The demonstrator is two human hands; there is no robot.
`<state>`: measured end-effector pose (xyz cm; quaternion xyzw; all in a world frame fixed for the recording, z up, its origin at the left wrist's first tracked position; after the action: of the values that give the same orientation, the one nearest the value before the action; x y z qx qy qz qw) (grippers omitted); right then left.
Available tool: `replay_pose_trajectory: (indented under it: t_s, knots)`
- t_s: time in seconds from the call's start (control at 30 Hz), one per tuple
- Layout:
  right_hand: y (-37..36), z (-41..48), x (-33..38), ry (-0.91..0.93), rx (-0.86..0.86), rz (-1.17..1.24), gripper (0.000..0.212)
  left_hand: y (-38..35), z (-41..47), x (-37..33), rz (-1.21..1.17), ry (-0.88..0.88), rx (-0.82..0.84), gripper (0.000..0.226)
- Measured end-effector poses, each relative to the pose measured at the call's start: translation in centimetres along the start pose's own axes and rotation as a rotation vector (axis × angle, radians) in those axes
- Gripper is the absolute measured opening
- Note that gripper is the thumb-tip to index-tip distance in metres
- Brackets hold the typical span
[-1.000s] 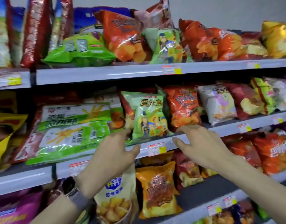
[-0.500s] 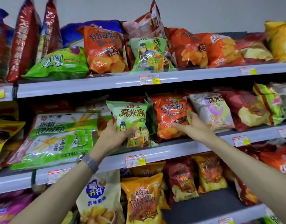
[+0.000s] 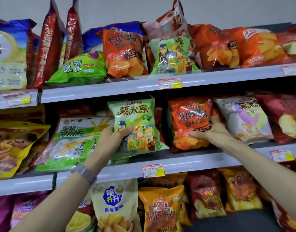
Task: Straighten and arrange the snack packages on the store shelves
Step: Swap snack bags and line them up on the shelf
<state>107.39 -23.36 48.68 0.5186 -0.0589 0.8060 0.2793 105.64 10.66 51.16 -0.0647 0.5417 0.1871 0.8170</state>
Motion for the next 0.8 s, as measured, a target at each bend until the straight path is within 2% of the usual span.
replay_pose_trajectory:
  t_s: [0.03, 0.13, 0.17, 0.3, 0.4, 0.47, 0.67, 0.8]
  knots:
    - [-0.4, -0.4, 0.2, 0.011, 0.013, 0.010, 0.056, 0.8, -0.2, 0.0, -0.013, 0.008, -0.010, 0.026]
    - [-2.7, -1.2, 0.5, 0.036, 0.008, 0.011, 0.105, 3.3, -0.8, 0.3, -0.056, 0.029, -0.030, 0.024]
    - [-3.5, -1.6, 0.7, 0.047, 0.003, 0.018, 0.113, 4.0, -0.9, 0.4, -0.073, 0.028, -0.033, 0.020]
    - [-7.3, -3.5, 2.6, 0.094, -0.001, 0.001, 0.107, 6.9, -1.2, 0.6, -0.100, -0.003, -0.054, 0.023]
    - [-10.1, -4.2, 3.3, 0.098, 0.008, -0.024, 0.116, 8.3, -1.6, 0.6, -0.152, -0.001, -0.051, 0.027]
    - [-11.5, -4.5, 3.6, 0.109, 0.005, -0.045, 0.110, 8.8, -2.1, 0.5, -0.175, 0.003, -0.034, 0.028]
    - [-12.1, -3.7, 3.5, 0.039, 0.039, -0.084, 0.108, 8.1, -2.9, 0.5, -0.201, -0.037, 0.057, 0.033]
    - [-11.4, -4.1, 3.7, 0.067, 0.073, -0.118, 0.105, 6.3, -3.5, 0.4, -0.192, -0.082, 0.141, 0.035]
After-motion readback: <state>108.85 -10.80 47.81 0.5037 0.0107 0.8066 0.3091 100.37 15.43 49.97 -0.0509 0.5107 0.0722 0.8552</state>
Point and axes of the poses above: each hand's wrist, its own z-axis towards the middle knuckle, its own y-axis out of the back of the hand, x = y × z, the point moved 1 cm from there along z, towards the middle knuckle, and after that the axes turned 11 degrees about -x, right-handed, at the moved point
